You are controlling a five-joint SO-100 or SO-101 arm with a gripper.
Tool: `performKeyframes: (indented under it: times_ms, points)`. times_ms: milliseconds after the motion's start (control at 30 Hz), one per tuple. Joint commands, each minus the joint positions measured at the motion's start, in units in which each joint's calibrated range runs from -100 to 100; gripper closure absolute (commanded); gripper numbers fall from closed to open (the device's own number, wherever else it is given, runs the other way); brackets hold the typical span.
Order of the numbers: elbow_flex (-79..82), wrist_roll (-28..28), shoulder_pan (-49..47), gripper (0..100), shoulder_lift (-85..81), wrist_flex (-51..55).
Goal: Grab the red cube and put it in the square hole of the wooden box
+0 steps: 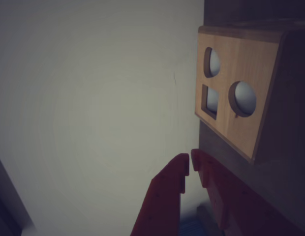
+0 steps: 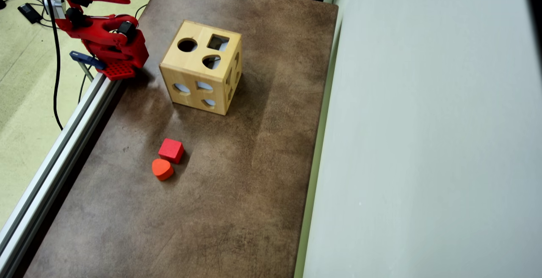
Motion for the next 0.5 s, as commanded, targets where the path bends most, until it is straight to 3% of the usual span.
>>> performKeyframes:
  times_ms: [0,467]
  points:
    - [0.0,-0.2,-0.1,98,0.2,-0.4]
    - [0.3,0.2,0.1,98,1.5,-0.6]
